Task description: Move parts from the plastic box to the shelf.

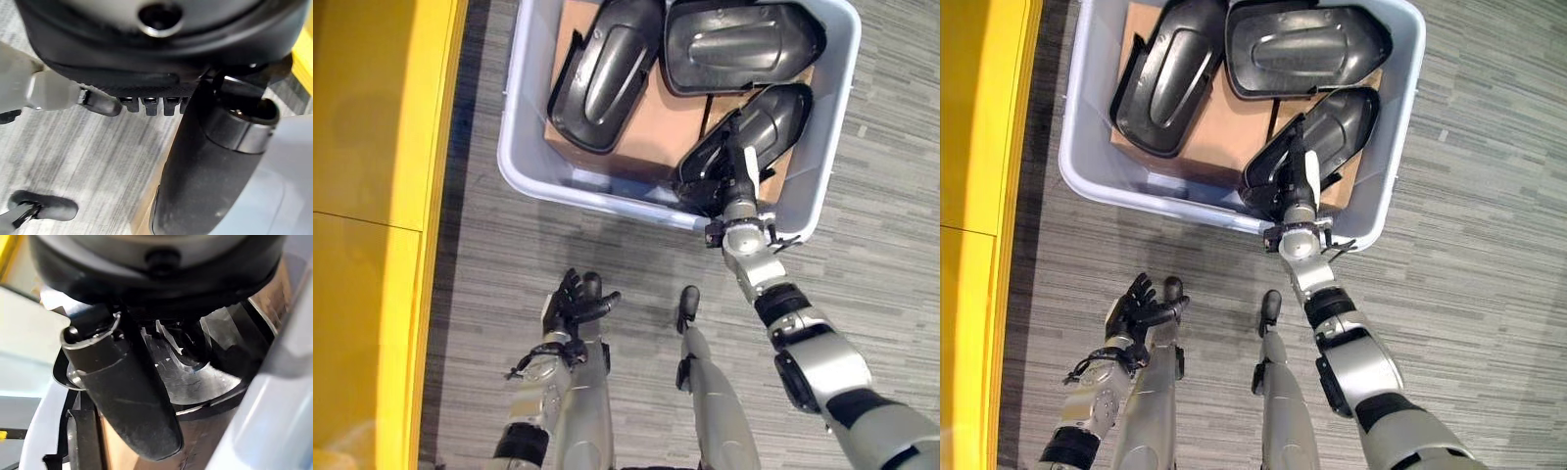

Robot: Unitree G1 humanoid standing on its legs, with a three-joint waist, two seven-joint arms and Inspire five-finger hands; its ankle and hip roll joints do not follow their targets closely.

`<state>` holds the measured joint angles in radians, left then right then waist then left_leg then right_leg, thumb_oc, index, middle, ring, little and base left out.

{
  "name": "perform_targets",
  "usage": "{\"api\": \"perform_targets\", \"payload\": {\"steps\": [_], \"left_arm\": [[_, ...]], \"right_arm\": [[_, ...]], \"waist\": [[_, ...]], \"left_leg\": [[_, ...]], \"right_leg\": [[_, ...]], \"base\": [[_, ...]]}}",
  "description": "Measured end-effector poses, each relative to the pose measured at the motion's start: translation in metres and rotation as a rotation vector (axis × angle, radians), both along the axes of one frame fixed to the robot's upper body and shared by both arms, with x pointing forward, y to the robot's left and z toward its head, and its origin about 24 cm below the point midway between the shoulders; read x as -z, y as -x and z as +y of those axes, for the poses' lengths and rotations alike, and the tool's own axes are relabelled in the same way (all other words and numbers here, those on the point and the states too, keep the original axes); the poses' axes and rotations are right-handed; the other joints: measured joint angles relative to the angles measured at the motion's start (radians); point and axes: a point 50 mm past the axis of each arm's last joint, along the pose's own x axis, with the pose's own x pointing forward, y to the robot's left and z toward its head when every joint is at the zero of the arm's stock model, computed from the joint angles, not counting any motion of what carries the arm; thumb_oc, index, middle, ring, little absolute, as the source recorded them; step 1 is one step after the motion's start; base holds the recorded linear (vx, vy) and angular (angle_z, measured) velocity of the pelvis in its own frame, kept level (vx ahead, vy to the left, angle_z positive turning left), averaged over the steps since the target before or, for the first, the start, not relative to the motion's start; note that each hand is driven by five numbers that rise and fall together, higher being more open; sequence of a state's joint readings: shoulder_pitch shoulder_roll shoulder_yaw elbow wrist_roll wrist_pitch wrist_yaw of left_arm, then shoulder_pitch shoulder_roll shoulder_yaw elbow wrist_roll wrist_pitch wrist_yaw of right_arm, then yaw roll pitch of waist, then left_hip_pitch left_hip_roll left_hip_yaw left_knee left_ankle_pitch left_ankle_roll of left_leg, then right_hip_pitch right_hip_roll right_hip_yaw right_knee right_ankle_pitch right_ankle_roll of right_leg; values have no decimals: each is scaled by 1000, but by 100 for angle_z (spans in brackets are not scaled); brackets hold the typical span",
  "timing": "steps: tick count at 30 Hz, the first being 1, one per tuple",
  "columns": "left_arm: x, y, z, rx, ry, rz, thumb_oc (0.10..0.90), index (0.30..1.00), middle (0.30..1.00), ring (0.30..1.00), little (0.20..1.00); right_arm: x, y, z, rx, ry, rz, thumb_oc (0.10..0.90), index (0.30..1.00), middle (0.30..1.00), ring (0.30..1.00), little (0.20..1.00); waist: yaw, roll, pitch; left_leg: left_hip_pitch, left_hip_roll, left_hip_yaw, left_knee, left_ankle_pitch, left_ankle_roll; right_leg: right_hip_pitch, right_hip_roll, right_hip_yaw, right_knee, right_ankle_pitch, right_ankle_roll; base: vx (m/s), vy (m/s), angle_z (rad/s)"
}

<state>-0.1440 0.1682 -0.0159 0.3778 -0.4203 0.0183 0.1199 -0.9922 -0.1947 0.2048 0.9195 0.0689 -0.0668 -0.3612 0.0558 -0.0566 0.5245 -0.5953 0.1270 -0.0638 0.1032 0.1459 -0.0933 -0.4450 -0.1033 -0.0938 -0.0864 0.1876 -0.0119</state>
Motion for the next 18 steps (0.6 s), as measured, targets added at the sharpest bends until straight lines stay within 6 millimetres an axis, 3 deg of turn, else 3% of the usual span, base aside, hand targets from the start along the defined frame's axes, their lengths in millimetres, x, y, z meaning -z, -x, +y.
{"api": "perform_targets", "payload": {"steps": [5, 9, 12, 18], "left_arm": [[3, 3, -4, 6, 1, 13, 900, 1000, 1000, 1000, 1000], [1, 2, -8, 21, -1, -1, 900, 1000, 1000, 1000, 1000], [0, 2, -12, 43, -6, -10, 900, 1000, 1000, 1000, 1000], [-1, 2, -9, 38, -12, -12, 900, 1000, 1000, 1000, 1000]], "right_arm": [[9, -3, -12, 40, 59, 53, 900, 1000, 1000, 1000, 1000], [5, -8, -31, 76, 157, 88, 900, 1000, 1000, 1000, 1000], [-2, -10, -64, 134, 268, 117, 900, 1000, 1000, 1000, 1000], [-3, -10, -68, 146, 273, 120, 900, 1000, 1000, 1000, 1000]], "waist": [[6, 13, -57], [23, 16, -66], [33, 27, -72], [29, 27, -72]], "left_leg": [[-37, -12, -9, 18, -3, 7], [-54, -19, -10, 38, -7, 13], [-66, -29, -5, 38, -1, 23], [-69, -35, 8, 35, 4, 30]], "right_leg": [[-22, -8, -2, 0, 1, -2], [-31, -15, -4, 5, -5, 7], [-35, -27, -6, 6, -7, 9], [-36, -37, -4, 2, -13, 17]], "base": [[-1, 5, 5], [0, 0, 0], [6, 4, 10], [2, 2, 3]]}}
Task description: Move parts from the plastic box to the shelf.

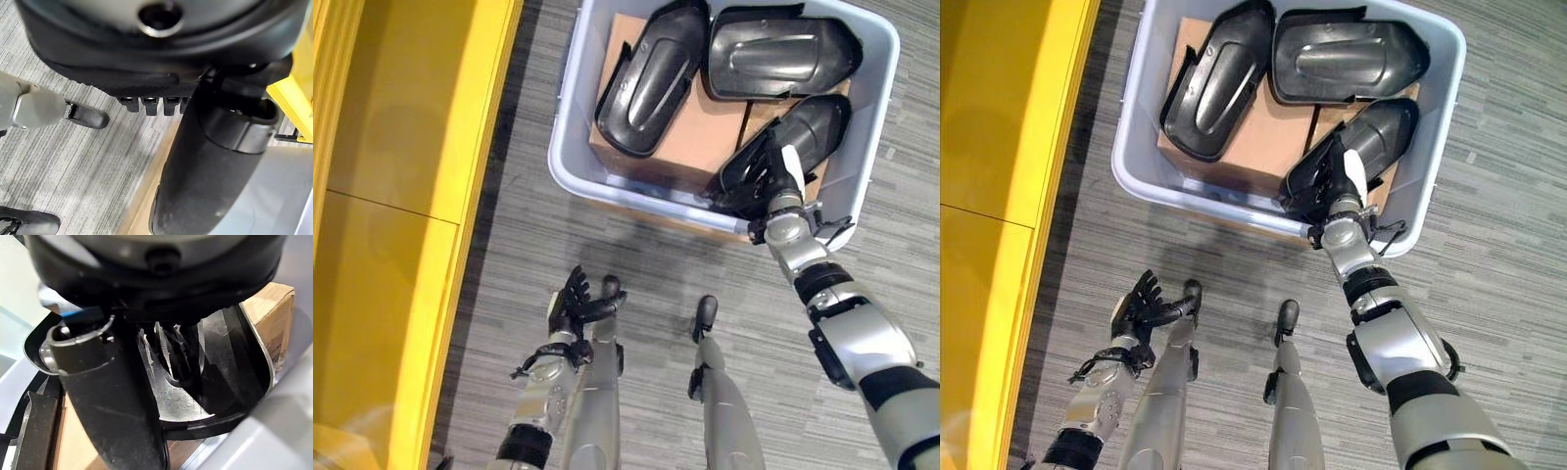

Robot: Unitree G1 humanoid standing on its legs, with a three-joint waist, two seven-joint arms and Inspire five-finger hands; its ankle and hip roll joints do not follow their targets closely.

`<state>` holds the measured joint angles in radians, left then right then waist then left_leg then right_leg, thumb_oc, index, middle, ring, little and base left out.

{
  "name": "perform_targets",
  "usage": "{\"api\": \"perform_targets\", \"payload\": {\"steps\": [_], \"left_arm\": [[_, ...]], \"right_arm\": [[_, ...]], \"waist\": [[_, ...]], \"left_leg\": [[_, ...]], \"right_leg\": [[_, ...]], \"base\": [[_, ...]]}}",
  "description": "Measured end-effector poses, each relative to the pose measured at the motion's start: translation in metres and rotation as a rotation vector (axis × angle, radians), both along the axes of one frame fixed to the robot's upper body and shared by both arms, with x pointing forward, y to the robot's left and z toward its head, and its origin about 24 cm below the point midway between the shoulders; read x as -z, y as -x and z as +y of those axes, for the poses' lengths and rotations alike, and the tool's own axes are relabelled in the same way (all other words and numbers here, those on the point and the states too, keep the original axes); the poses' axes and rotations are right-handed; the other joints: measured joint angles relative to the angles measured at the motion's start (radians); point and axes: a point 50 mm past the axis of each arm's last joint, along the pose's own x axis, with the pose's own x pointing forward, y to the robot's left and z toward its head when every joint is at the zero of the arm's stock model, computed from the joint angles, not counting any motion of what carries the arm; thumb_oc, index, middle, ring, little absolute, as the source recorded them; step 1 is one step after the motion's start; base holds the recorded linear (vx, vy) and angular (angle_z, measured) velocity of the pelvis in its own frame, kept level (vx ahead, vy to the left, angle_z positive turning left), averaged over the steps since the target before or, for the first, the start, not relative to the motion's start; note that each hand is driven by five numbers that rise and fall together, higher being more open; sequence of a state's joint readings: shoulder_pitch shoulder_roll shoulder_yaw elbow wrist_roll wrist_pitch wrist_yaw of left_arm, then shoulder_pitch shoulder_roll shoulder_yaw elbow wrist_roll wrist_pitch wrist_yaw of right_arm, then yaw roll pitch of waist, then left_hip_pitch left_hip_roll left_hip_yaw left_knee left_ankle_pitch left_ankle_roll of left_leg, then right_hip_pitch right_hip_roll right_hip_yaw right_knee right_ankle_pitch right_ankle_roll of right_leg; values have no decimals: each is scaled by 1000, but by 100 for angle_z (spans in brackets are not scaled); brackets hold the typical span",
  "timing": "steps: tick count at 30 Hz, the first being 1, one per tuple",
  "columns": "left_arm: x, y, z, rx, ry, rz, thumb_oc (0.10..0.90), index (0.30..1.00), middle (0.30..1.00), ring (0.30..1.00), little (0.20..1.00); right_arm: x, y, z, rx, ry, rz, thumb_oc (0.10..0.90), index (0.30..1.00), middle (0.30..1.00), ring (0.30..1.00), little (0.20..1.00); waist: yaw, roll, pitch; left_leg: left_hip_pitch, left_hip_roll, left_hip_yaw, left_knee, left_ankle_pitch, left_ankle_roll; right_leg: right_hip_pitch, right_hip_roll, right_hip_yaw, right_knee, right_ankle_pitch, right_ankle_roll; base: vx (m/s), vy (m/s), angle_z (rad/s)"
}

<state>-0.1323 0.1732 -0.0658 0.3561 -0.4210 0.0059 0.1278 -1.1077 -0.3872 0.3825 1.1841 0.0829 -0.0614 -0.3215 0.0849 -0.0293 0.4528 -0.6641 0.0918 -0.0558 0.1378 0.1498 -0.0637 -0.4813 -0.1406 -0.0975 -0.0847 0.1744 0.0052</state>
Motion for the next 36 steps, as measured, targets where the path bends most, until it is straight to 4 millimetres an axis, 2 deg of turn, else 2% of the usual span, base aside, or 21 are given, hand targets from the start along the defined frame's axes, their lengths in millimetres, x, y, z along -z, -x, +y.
{"api": "perform_targets", "payload": {"steps": [10, 12, 15, 18, 36], "left_arm": [[-2, -2, -1, -9, 12, -10, 900, 1000, 1000, 1000, 1000], [-3, -2, 0, -28, 25, -14, 900, 1000, 1000, 1000, 1000], [-6, -4, 5, -67, 27, -26, 900, 1000, 1000, 1000, 1000], [-8, -6, -1, -51, 32, -34, 900, 1000, 1000, 1000, 1000], [-9, -7, 2, -61, 14, -33, 900, 1000, 1000, 1000, 1000]], "right_arm": [[-2, 8, 11, -54, -20, -66, 900, 1000, 1000, 1000, 1000], [-2, 14, 13, -68, -37, -99, 900, 1000, 1000, 1000, 1000], [-2, 28, 24, -118, -34, -165, 900, 1000, 1000, 1000, 1000], [7, 51, 18, -93, -119, -210, 900, 1000, 1000, 1000, 1000], [12, 31, 21, -55, -67, -150, 900, 1000, 1000, 1000, 1000]], "waist": [[-31, -4, 4], [-35, -10, 8], [-52, -41, 36], [-53, -40, 66], [-52, -40, 66]], "left_leg": [[-1, -1, 1, -13, 0, 1], [0, 0, 2, -21, 1, 1], [4, 14, 7, -23, -6, -2], [33, 20, 14, -43, -6, -6], [55, 23, 21, -60, 3, -4]], "right_leg": [[-6, 1, 4, 0, 3, -3], [-10, 3, 6, 0, 16, -17], [-10, 15, 7, 0, 41, 2], [5, 18, 7, 0, 42, 2], [17, 19, 9, 0, 37, -4]], "base": [[0, 0, 0], [0, 0, 0], [13, -17, -3], [20, -22, -7], [1, -2, -1]]}}
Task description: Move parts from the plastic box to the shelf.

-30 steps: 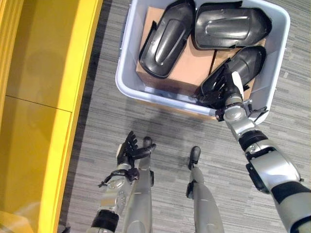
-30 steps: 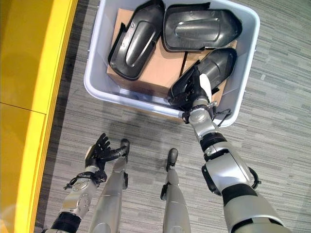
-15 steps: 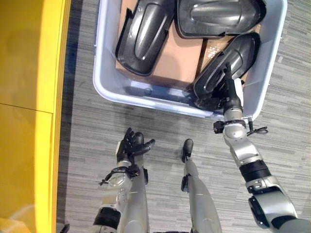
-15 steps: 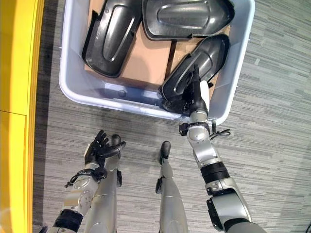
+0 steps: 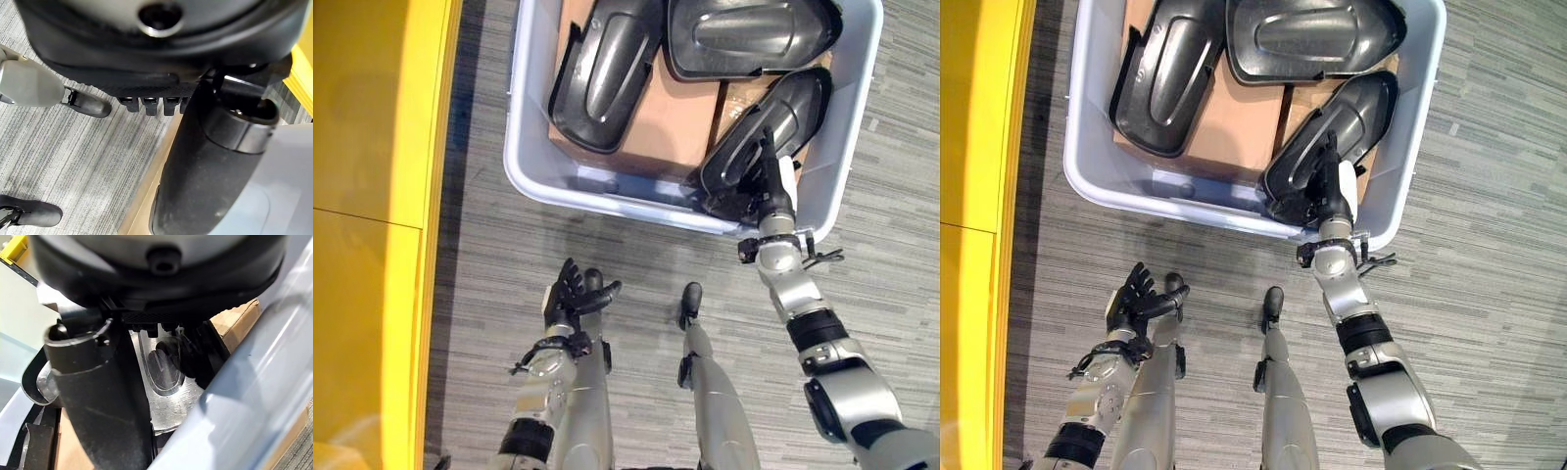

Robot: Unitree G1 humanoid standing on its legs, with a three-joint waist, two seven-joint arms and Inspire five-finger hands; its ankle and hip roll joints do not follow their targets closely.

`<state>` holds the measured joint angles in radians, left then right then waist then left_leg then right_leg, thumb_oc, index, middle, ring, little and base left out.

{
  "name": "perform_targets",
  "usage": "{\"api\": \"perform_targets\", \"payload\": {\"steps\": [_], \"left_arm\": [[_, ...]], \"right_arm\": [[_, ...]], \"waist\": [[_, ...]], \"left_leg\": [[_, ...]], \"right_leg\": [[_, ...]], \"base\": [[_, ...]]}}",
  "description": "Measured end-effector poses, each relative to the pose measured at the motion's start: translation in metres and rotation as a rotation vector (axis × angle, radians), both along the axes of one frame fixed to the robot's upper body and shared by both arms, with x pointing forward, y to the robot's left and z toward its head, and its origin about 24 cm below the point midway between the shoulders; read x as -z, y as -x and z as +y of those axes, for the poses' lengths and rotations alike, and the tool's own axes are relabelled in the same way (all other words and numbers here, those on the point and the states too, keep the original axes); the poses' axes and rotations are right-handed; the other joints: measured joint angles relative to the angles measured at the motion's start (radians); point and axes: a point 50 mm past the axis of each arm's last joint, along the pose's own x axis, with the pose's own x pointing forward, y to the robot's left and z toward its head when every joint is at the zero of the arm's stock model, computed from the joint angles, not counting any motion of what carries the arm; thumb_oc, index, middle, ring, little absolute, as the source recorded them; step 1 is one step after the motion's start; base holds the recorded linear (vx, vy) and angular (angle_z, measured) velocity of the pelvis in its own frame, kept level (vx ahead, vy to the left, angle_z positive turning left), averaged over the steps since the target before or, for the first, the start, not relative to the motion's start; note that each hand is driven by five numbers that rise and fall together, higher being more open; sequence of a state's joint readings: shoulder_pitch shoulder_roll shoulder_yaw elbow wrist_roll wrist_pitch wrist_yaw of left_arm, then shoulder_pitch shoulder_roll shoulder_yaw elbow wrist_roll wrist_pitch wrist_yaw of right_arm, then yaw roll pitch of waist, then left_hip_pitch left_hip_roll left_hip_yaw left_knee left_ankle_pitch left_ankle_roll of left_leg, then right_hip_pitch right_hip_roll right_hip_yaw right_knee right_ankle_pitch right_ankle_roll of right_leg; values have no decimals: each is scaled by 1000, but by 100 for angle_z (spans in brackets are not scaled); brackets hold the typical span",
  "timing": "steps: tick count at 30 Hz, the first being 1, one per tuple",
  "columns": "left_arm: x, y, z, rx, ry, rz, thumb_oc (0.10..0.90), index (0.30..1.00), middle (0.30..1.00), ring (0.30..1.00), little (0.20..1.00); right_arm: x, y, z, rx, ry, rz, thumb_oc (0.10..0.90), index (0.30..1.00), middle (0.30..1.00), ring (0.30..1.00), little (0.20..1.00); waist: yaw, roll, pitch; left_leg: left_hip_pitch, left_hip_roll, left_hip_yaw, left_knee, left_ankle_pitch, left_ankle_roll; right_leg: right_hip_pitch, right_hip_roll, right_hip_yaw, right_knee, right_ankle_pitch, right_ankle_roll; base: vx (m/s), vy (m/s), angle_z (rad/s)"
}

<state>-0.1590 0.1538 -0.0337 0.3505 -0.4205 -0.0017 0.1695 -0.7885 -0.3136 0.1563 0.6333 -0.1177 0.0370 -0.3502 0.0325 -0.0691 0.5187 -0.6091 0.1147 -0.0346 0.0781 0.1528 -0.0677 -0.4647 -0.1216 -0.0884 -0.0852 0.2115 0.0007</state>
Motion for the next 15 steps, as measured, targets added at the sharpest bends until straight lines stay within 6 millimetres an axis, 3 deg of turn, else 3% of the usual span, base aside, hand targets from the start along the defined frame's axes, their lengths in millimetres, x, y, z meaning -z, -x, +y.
{"api": "perform_targets", "payload": {"steps": [10, 11, 12, 15], "left_arm": [[-1, 0, 3, -11, 1, -3, 900, 1000, 1000, 1000, 1000], [-1, 0, 3, -12, 1, -3, 900, 1000, 1000, 1000, 1000], [0, 0, 3, -12, 2, -3, 900, 1000, 1000, 1000, 1000], [1, 1, 3, -10, 3, 2, 900, 1000, 1000, 1000, 1000]], "right_arm": [[2, -15, 7, 15, 57, 38, 900, 1000, 1000, 1000, 1000], [4, -17, 8, 15, 67, 53, 631, 624, 624, 624, 624], [5, -19, 9, 19, 72, 61, 400, 300, 300, 300, 300], [6, -23, 8, 32, 87, 83, 400, 300, 300, 300, 300]], "waist": [[0, 3, -2], [0, 5, -3], [0, 7, -5], [3, 9, -16]], "left_leg": [[-9, 0, -6, 14, 0, 0], [-14, 0, -9, 22, -2, 0], [-17, 0, -10, 27, -3, 0], [-24, 0, -12, 43, -12, -8]], "right_leg": [[-1, 1, -1, 0, -6, -7], [-1, 1, -1, 0, -6, -8], [-2, 2, -2, 0, -6, -8], [-1, 2, -2, 0, -6, -9]], "base": [[0, 0, 0], [-18, 15, 4], [0, 0, 0], [0, 0, 0]]}}
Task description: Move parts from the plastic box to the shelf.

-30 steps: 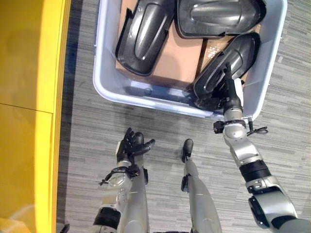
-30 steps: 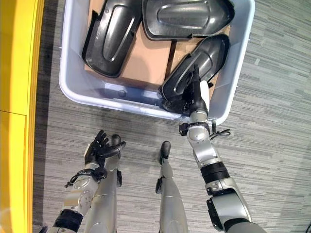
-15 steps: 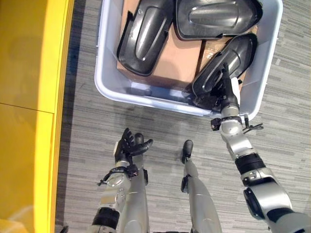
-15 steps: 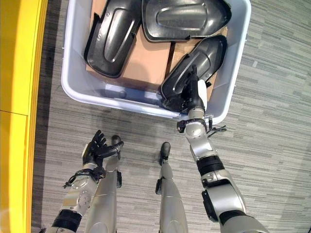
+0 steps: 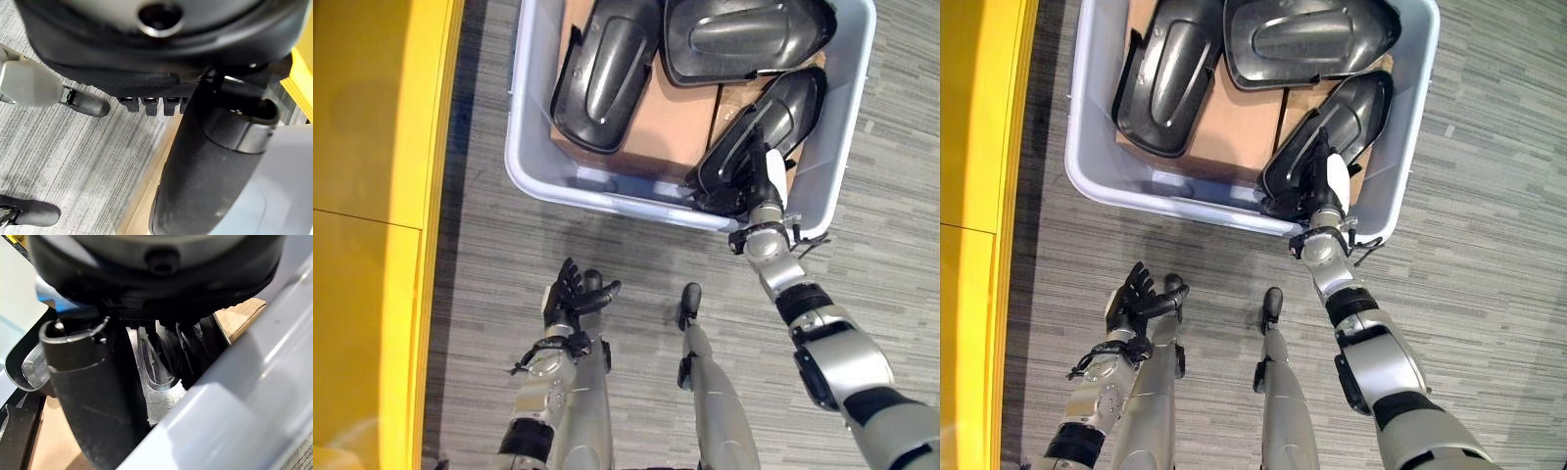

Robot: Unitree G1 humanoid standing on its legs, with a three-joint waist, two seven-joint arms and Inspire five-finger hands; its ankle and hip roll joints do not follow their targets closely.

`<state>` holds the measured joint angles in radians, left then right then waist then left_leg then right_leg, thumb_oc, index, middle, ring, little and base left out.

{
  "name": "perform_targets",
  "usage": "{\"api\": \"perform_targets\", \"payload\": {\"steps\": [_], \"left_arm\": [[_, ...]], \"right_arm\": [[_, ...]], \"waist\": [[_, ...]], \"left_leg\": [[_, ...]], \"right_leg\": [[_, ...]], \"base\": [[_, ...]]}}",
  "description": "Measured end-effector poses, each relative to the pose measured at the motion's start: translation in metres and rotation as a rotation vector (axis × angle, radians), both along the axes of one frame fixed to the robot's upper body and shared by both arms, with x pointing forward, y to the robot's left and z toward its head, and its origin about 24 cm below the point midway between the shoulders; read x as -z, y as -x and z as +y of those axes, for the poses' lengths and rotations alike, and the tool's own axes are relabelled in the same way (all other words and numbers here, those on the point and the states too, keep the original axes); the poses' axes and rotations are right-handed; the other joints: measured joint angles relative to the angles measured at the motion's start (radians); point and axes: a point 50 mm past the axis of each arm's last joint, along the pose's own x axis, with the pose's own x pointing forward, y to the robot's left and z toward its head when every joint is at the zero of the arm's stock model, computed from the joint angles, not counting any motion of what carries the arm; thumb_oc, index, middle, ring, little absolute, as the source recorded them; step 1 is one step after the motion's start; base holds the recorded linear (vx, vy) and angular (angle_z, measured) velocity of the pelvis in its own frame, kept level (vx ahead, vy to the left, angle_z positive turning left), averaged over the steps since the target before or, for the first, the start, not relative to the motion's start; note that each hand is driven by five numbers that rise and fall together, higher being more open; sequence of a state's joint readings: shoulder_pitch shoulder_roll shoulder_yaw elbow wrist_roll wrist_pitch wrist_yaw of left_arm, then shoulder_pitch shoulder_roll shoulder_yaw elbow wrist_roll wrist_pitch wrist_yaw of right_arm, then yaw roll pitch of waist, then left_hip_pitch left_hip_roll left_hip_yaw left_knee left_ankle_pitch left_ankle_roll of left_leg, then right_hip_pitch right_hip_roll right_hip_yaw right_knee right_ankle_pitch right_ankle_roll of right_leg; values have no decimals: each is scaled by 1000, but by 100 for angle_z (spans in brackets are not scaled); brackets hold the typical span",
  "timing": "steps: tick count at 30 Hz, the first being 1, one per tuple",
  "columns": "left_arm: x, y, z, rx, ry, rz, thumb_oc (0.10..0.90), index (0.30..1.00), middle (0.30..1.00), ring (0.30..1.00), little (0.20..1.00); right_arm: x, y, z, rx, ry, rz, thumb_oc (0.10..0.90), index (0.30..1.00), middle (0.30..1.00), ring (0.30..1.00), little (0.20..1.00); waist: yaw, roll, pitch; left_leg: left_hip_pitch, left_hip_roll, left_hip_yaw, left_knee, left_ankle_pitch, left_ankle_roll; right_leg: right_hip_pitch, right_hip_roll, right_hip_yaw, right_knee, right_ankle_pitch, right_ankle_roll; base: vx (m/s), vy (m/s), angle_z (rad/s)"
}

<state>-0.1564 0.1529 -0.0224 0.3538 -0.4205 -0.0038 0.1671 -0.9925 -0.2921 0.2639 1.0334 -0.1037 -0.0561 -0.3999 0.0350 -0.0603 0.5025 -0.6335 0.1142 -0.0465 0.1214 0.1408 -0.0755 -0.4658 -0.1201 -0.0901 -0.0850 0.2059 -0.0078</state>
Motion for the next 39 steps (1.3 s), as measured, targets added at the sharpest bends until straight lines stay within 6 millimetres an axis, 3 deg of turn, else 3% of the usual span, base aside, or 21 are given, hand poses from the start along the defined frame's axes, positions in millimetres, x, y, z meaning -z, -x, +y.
{"api": "perform_targets", "payload": {"steps": [8, 25, 39], "left_arm": [[8, 6, -8, 37, 4, 28, 900, 1000, 1000, 1000, 1000], [12, 5, -9, 45, 6, 47, 900, 1000, 1000, 1000, 1000], [9, 0, -3, 15, 7, 41, 900, 1000, 1000, 1000, 1000]], "right_arm": [[21, 3, -24, 91, -11, 83, 400, 300, 300, 300, 300], [24, 4, -23, 90, -6, 88, 400, 300, 300, 300, 300], [40, 20, -10, -14, -26, 143, 400, 300, 300, 300, 300]], "waist": [[27, 39, -74], [22, 38, -76], [16, 39, -50]], "left_leg": [[-14, -12, -4, 16, 0, 5], [1, -13, -2, 14, 4, 10], [163, -10, 18, -65, 10, 15]], "right_leg": [[-7, -12, -1, 7, -7, 9], [3, -13, -1, 15, 0, -1], [128, -13, 0, 0, 5, 6]], "base": [[-1, 2, 0], [0, 0, 0], [0, 2, -1]]}}
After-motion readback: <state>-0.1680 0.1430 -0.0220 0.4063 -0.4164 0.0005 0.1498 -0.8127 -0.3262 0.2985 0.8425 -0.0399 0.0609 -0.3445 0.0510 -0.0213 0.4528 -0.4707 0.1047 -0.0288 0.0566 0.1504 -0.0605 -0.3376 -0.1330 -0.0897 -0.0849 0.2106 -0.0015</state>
